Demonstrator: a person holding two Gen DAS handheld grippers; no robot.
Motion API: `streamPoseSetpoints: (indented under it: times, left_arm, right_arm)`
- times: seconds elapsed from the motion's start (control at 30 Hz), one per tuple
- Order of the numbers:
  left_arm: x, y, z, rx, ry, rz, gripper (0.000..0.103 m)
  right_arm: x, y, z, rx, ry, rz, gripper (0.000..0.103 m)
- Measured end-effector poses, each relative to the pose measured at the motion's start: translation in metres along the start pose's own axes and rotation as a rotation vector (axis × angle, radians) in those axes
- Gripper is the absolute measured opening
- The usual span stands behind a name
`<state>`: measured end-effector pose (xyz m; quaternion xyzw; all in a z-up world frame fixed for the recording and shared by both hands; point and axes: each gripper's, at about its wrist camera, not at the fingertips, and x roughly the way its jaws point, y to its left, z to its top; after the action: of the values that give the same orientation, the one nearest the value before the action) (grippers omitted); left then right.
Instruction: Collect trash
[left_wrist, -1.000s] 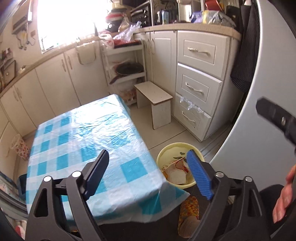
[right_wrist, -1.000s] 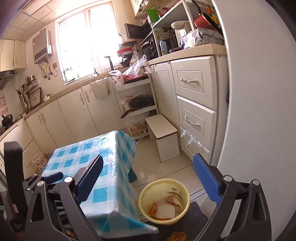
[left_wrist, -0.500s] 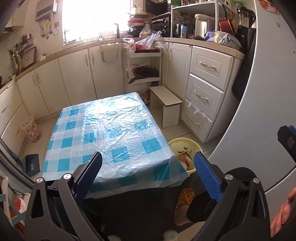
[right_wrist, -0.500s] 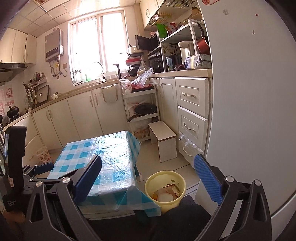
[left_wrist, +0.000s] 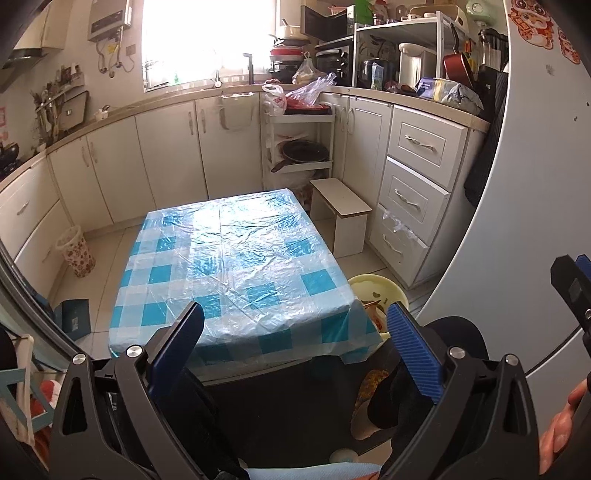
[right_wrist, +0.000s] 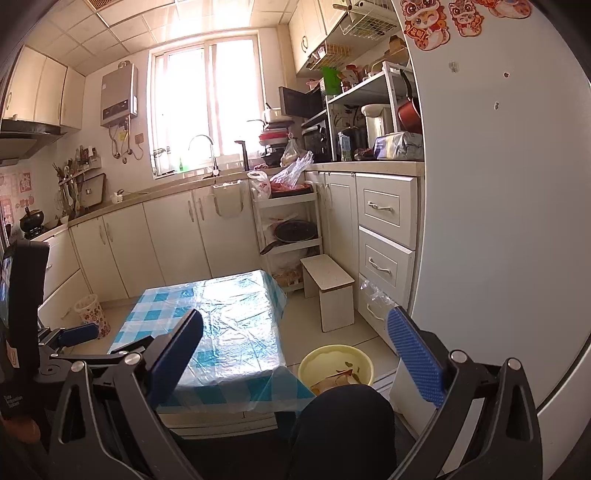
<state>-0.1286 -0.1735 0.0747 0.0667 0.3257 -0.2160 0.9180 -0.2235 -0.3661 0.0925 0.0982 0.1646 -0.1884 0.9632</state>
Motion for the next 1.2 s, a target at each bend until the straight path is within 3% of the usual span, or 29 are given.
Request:
streamPoseSetpoints:
  times: [1.2]
  left_arm:
    - [-0.045, 0.018, 0.004, -0.051, -0.082, 0.007, 0.095]
  right_arm:
    - [-0.026, 0.028, 0.003, -0.063, -0.053, 0.01, 0.096]
